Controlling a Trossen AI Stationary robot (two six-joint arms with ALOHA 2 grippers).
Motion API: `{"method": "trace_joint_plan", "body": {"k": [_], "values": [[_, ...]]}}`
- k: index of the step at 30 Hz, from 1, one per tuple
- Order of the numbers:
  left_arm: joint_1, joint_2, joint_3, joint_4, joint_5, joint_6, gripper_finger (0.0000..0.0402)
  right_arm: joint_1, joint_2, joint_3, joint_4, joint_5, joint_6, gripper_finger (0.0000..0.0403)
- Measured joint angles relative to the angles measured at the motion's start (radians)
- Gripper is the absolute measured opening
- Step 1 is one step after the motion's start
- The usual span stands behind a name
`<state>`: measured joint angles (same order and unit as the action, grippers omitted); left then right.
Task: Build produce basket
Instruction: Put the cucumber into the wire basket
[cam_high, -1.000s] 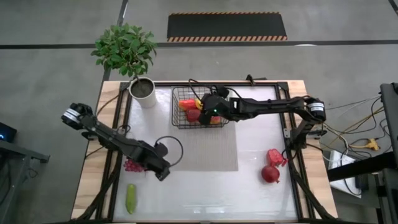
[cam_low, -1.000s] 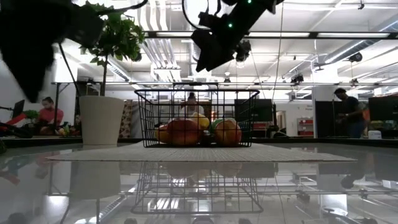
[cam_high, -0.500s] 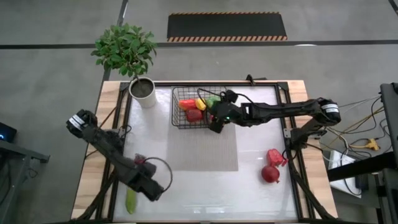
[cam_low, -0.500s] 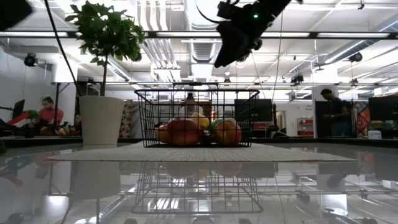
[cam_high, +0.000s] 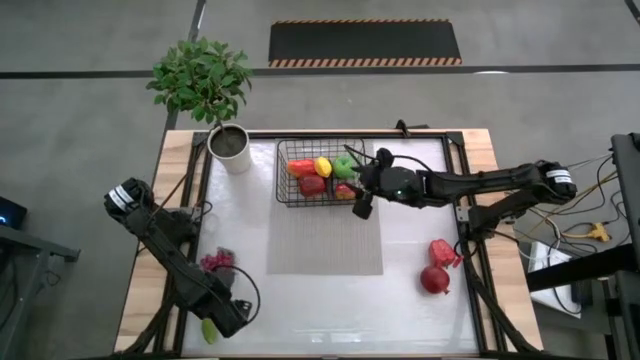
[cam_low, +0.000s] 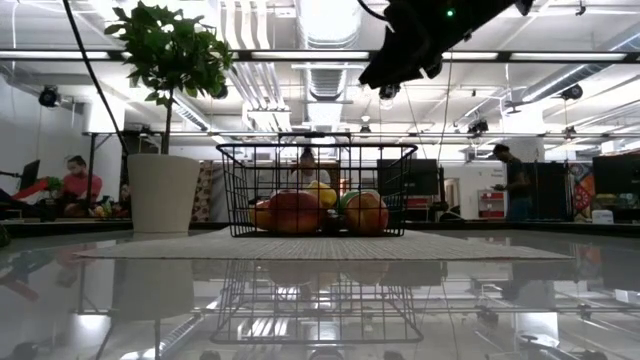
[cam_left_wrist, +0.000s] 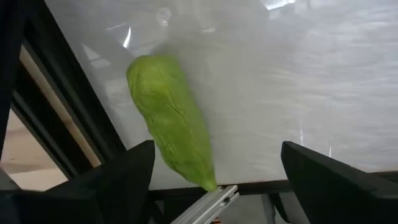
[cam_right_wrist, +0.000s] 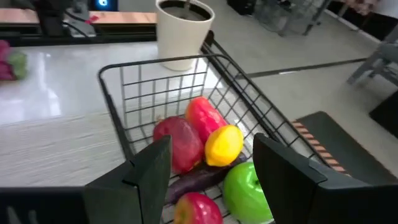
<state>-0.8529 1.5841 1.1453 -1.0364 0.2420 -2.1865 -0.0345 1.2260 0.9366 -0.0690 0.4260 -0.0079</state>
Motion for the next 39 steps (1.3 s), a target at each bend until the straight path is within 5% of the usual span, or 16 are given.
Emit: {"method": "trace_joint_plan", "body": {"k": [21,33,39], "values": [[-0.080,0.000,-0.244,0.229,0.038,-0.106,0.0322,0.000,-0.006,-0.027,0.000,-0.015,0.020,0.0210],[-0.083,-0.003,-0.249,0.212,0.020,-0.027,0.0160,0.031,-0.006,-0.064,0.031,-0.016,-0.019,0.0210],[-0.078,-0.027,-0.193,0.216,-0.218,0.162,0.0121,0.032,-0.006,-0.108,0.077,-0.016,-0.037,0.0210]]}}
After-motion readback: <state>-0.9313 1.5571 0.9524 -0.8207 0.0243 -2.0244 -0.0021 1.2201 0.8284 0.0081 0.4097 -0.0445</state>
